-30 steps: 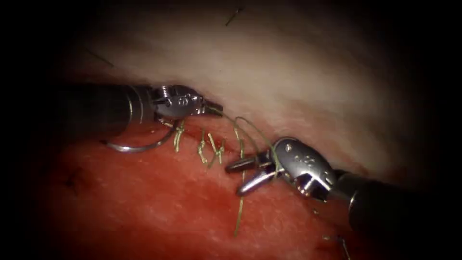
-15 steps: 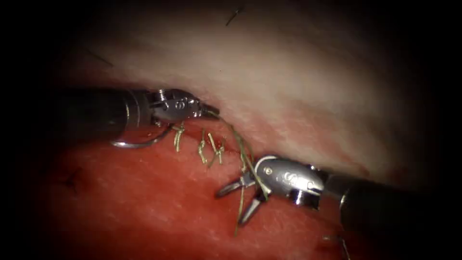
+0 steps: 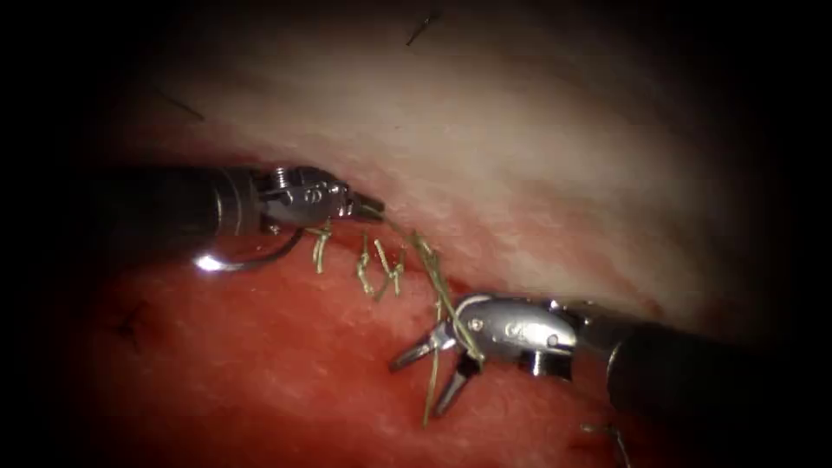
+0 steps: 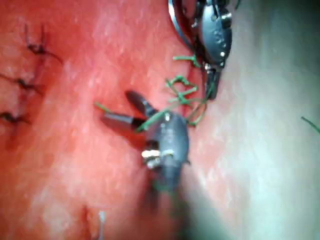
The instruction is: Wound Closure
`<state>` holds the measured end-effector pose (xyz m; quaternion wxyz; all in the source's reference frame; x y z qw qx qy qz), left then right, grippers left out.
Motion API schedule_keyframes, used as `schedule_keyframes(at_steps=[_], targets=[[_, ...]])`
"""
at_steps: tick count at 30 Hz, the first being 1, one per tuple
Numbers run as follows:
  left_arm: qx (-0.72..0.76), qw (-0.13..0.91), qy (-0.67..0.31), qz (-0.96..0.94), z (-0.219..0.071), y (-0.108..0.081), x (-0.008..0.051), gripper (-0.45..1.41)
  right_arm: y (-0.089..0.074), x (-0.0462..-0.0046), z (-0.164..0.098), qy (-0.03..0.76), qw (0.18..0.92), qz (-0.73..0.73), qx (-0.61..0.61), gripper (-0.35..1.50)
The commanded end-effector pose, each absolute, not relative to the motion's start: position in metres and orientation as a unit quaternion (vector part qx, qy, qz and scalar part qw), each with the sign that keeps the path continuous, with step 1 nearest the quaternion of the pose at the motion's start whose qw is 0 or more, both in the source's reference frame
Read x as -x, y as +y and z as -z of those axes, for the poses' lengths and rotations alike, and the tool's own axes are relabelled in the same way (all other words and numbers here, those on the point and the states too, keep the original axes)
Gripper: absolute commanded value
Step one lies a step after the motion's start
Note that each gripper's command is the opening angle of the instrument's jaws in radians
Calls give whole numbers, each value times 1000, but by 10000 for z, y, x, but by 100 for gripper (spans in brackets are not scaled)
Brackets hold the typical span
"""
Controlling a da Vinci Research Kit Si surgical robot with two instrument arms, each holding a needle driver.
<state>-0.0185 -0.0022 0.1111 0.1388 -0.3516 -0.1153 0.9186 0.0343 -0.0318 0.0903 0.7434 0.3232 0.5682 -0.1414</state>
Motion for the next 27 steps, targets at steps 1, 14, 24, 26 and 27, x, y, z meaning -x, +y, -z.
schedule_keyframes(at_steps=[1,14,24,26,27], targets=[[353,139,-116,-918,-1116,-22,187,-45,-319,-351,-910,554,750,152,-329,-35],[352,136,-121,-918,-1085,-64,171,-45,-286,-344,-880,576,732,41,-362,-35],[358,122,-131,-916,-1017,-146,157,-45,-242,-328,-881,575,715,-155,-368,-35],[358,120,-133,-916,-1009,-154,157,-45,-235,-323,-888,565,719,-179,-363,-35],[358,116,-135,-917,-995,-169,156,-45,-223,-313,-900,546,718,-229,-366,-35]])
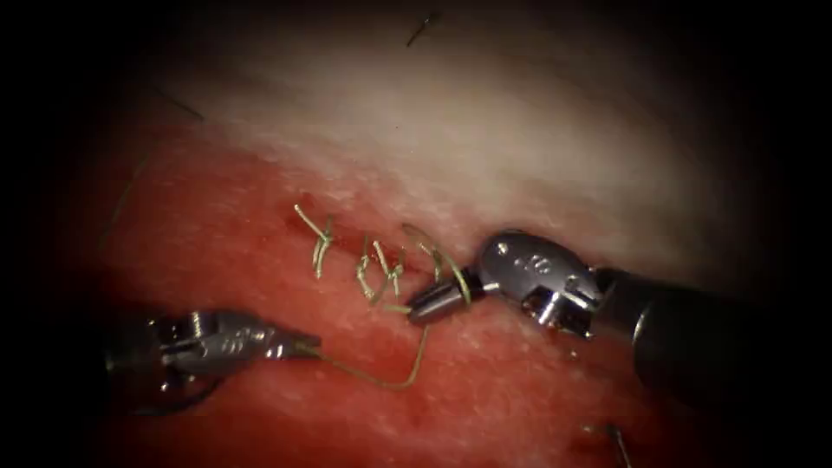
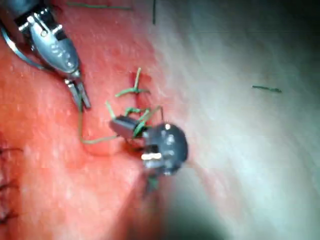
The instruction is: Wound Closure
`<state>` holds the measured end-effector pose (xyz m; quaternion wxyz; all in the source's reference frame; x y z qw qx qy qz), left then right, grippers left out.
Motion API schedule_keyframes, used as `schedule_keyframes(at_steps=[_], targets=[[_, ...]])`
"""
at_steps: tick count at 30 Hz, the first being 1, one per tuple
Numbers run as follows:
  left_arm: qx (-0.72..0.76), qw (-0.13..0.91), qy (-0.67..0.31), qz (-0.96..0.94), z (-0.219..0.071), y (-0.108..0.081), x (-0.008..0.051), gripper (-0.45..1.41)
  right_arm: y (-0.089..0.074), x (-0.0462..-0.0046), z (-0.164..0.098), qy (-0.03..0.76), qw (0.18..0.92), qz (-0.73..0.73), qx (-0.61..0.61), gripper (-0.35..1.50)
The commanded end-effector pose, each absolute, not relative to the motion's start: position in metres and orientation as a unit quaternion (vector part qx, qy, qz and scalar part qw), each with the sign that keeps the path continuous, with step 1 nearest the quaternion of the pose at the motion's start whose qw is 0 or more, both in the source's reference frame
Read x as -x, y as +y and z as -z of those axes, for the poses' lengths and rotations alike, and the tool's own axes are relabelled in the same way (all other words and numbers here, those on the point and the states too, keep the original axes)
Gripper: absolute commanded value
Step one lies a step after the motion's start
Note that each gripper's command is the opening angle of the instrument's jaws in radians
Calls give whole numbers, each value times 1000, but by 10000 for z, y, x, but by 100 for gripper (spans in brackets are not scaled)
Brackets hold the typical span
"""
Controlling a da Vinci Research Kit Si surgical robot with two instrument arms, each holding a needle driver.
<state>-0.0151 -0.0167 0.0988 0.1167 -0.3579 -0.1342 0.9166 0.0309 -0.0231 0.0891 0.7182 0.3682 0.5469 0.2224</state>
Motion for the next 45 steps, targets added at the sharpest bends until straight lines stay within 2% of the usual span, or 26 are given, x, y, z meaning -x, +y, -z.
schedule_keyframes(at_steps=[1,12,21,34,45], targets=[[357,113,-138,-917,-985,-178,156,-45,-216,-306,-910,531,714,-265,-372,-35],[357,95,-146,-918,-934,-231,139,-45,-205,-289,-950,427,676,-449,-399,-35],[356,78,-150,-919,-857,-308,82,-45,-191,-300,-957,413,693,-459,-373,-35],[361,60,-155,-918,-848,-376,75,-45,-183,-305,-985,394,704,-498,-318,-35],[391,10,-204,-897,-824,-433,68,-45,-180,-300,-999,386,706,-507,-307,-35]])
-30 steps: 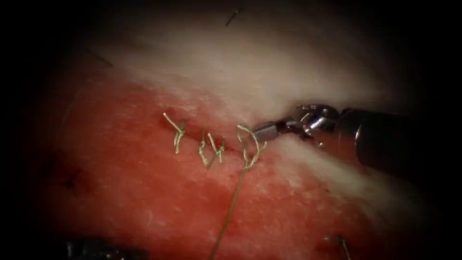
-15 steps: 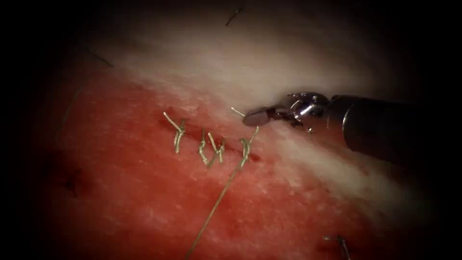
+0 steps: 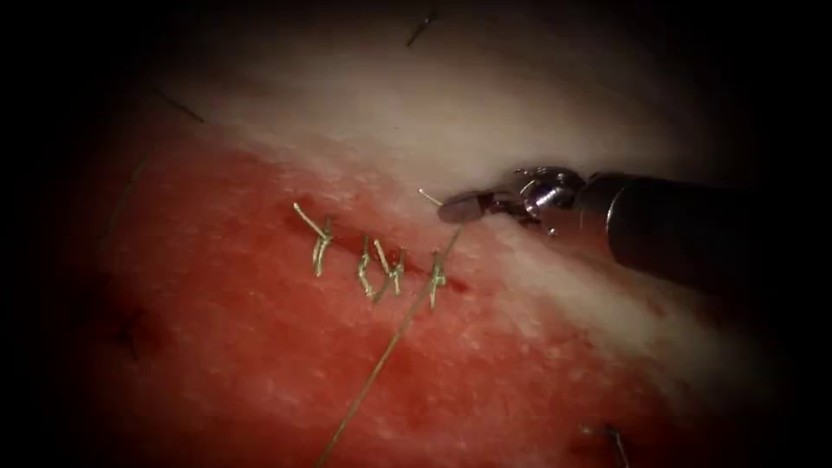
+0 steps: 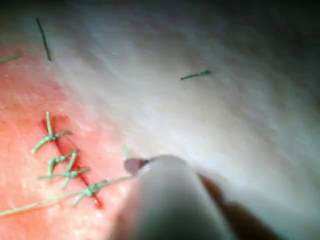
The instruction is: Wound Closure
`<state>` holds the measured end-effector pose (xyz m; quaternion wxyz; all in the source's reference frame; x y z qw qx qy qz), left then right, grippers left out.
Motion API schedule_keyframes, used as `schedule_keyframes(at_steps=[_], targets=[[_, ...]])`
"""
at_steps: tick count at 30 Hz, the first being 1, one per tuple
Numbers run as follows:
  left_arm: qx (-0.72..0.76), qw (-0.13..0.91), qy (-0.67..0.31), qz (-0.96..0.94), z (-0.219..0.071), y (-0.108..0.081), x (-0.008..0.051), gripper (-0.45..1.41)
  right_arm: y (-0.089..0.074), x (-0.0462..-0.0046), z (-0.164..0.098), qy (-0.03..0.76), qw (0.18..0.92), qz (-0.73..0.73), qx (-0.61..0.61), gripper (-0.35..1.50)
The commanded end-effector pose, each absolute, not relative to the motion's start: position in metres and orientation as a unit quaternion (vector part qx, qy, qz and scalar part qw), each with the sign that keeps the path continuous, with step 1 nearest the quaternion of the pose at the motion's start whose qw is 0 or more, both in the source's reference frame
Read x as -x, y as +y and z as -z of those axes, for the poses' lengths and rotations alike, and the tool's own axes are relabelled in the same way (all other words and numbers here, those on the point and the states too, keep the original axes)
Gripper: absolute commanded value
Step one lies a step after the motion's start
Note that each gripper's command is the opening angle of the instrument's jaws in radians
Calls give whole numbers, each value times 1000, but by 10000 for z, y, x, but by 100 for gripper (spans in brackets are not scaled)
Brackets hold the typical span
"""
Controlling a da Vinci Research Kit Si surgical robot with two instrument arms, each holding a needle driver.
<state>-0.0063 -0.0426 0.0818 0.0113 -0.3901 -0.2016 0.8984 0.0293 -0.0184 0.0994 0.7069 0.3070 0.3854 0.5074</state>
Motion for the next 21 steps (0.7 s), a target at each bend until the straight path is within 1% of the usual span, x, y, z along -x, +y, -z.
schedule_keyframes(at_steps=[1,12,21], targets=[[393,9,-208,-895,-821,-437,69,-45,-180,-300,-999,386,706,-508,-307,-35],[425,-19,-233,-875,-797,-461,70,-45,-172,-293,-1002,389,724,-496,-280,-35],[431,-36,-242,-868,-800,-471,64,-45,-161,-272,-1004,393,722,-509,-255,-35]])
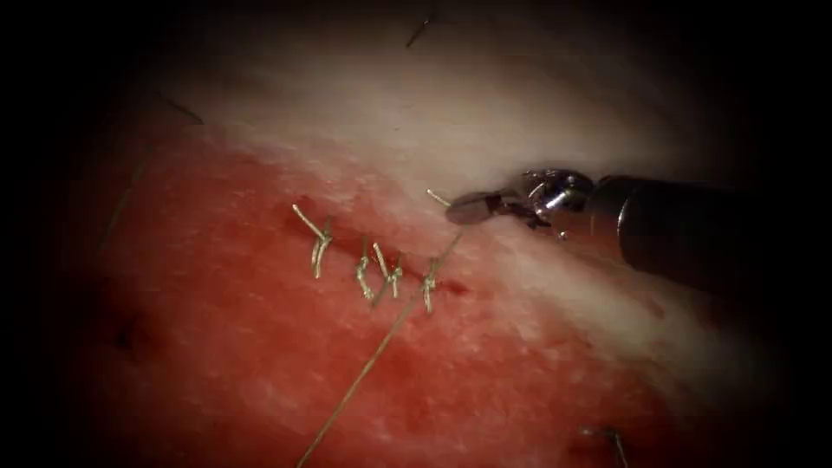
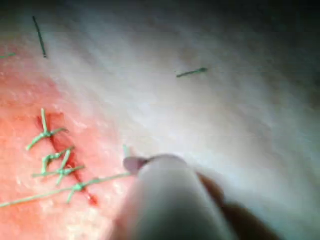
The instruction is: Wound Closure
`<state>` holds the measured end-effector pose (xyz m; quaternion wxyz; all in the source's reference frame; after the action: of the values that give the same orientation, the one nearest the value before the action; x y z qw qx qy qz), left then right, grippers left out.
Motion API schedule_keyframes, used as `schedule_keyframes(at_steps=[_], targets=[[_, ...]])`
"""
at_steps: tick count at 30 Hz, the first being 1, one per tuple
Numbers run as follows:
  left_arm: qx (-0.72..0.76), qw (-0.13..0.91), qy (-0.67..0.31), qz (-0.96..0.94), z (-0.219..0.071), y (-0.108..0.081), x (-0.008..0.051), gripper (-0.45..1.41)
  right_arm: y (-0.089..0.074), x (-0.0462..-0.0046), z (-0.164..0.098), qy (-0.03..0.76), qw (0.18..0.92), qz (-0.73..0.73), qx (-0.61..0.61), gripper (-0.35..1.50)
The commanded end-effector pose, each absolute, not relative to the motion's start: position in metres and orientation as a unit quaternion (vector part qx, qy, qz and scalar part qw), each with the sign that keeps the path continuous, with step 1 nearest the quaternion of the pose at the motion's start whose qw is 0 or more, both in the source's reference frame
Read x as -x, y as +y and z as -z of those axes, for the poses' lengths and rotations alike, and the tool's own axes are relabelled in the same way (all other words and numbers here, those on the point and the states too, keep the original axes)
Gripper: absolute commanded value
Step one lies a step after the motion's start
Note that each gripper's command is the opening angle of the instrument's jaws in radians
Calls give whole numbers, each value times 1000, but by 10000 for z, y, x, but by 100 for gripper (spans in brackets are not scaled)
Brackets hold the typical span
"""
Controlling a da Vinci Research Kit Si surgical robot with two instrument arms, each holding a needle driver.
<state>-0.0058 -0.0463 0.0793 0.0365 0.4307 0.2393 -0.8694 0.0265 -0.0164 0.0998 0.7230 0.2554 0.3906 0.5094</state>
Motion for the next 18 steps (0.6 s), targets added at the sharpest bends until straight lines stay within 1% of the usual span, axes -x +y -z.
schedule_keyframes(at_steps=[1,5,10,11,12,13,14,16,18], targets=[[-432,37,242,868,-800,-471,64,-45,-161,-272,-1004,393,722,-509,-255,-35],[-442,31,237,865,-795,-458,66,-45,-170,-277,-1003,395,721,-505,-262,-35],[-491,-44,157,856,-782,-393,67,-45,-174,-274,-982,454,686,-508,-255,-35],[-499,-50,146,853,-782,-384,68,-45,-174,-272,-979,465,677,-510,-256,-8],[-505,-56,137,850,-782,-377,69,-45,-174,-270,-974,479,666,-511,-257,24],[-513,-63,129,846,-783,-367,71,-45,-174,-268,-970,488,658,-513,-257,64],[-518,-70,124,843,-783,-360,74,-45,-174,-267,-966,496,651,-515,-256,96],[-537,-86,109,832,-782,-338,82,-45,-173,-263,-953,534,626,-511,-249,138],[-549,-94,102,824,-779,-321,90,-45,-174,-257,-943,563,607,-507,-240,146]])
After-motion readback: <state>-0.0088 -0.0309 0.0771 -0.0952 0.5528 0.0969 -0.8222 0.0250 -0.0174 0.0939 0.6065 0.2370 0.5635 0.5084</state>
